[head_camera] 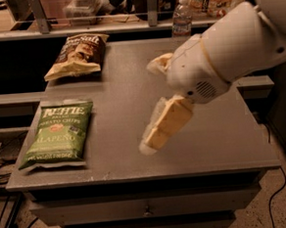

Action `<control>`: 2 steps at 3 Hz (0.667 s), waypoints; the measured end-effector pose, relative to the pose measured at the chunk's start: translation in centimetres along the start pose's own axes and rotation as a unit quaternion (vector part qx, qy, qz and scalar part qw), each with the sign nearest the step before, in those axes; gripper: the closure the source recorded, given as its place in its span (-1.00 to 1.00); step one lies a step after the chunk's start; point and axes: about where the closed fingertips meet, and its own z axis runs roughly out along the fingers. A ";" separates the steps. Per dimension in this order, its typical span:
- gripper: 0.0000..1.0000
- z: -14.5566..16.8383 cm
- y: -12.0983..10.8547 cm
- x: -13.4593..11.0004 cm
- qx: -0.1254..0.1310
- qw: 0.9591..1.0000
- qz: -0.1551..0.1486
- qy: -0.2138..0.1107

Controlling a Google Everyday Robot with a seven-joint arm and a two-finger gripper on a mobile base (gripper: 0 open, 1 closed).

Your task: Move green jalapeno chip bag near brown chip bag

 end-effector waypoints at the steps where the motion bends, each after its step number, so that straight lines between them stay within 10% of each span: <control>1: -1.00 3.4 0.4 -0.9 0.001 0.999 0.036 -0.020; 2: -1.00 7.2 0.8 -1.8 -0.011 0.998 0.058 -0.034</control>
Offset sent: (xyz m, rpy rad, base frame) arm 0.0121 0.1023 -0.0692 0.1324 0.1549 -0.0679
